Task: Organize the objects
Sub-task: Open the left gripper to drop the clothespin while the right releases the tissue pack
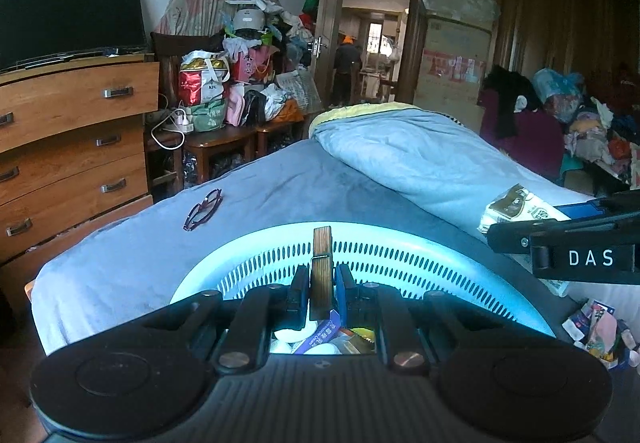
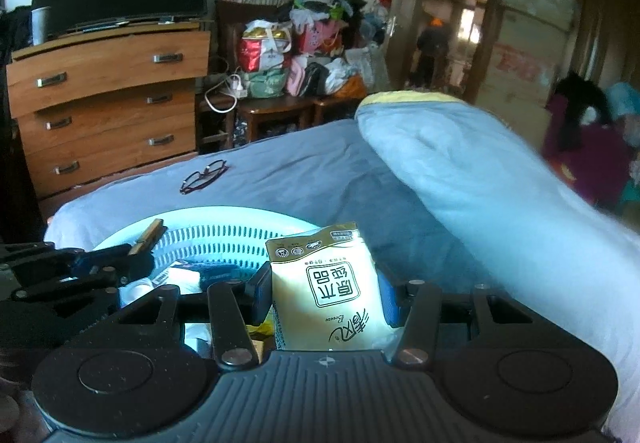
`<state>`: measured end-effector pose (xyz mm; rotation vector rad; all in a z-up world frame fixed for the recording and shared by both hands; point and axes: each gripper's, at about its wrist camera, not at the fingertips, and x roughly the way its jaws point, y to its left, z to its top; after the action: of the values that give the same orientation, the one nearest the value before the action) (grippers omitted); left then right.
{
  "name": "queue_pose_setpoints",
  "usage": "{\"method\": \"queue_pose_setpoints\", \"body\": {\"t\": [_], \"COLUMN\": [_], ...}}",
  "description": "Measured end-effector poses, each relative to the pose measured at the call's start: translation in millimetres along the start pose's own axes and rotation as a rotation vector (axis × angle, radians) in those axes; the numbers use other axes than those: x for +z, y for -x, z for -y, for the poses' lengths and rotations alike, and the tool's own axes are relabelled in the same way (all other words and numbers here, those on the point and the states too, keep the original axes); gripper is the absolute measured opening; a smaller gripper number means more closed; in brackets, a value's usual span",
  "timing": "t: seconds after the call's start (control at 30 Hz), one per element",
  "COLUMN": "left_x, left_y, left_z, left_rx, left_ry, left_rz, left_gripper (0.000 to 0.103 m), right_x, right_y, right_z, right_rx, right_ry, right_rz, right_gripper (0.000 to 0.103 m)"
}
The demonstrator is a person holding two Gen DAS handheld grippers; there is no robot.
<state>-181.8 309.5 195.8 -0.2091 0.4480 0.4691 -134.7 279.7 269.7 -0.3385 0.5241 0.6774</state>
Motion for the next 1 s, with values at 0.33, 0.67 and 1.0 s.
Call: {"method": "queue_pose_setpoints", "body": {"t": [0.33, 0.67, 1.0], "left_x": [0, -6, -11], "left_y": [-12, -26, -36], "left_z": [-1, 4, 8], "left_rx": [-0.005, -0.003, -0.012], "left_ry": [-0.008, -0.027, -0.039], "left_rz": [-0.018, -0.065, -0.086], "left_gripper": [0.015, 0.015, 0.015], "right_x": [2, 1, -3], "right_y": [-6, -9, -11], "right_z": [-1, 1, 1], "right_rx": [0.023, 0.052, 0.076], "right_ry": [-0.012, -0.029, -0.055], "right_rz": [-0.019, -0.039, -0.059], "right_gripper": [0.052, 0.052, 0.052]}}
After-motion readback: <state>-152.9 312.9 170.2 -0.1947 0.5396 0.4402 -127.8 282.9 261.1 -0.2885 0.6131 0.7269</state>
